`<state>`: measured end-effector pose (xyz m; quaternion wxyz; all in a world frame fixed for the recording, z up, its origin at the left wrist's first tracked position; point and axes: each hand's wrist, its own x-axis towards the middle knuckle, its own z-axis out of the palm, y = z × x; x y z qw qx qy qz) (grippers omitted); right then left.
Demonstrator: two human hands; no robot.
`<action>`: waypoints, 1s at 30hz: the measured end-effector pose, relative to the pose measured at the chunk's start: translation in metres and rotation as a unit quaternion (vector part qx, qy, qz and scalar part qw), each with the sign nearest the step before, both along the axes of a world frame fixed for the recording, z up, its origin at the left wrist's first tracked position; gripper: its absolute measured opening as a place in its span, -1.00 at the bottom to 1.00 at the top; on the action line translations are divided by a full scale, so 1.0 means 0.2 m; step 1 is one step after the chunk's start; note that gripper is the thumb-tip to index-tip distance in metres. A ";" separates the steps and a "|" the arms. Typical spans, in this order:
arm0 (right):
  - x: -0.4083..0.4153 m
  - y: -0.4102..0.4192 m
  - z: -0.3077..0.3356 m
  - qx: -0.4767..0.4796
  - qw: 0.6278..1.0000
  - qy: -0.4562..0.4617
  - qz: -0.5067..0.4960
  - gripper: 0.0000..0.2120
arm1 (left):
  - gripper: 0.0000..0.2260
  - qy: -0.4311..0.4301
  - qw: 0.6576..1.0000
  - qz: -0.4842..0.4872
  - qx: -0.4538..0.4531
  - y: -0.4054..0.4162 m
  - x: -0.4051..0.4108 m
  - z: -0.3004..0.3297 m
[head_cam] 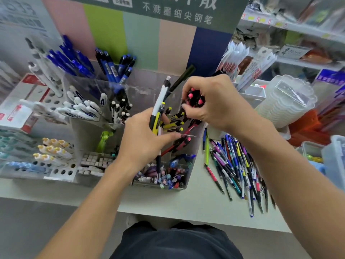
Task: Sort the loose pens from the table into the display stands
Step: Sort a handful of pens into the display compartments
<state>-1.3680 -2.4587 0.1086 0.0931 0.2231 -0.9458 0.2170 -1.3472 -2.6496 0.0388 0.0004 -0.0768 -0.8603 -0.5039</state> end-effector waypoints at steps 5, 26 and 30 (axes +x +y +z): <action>0.03 0.01 -0.10 -0.039 0.998 -0.012 -0.044 -0.92 | -0.67 -0.010 1.000 0.002 0.009 0.05 0.05 -0.07; 0.37 -0.13 -0.45 0.207 0.926 -0.206 -0.239 -0.72 | -0.78 -0.026 0.999 -0.003 0.043 -0.07 0.07 -0.12; 0.33 -0.18 -0.47 0.211 0.921 -0.204 -0.255 -0.88 | -0.79 -0.031 0.999 -0.007 0.040 -0.08 0.07 -0.11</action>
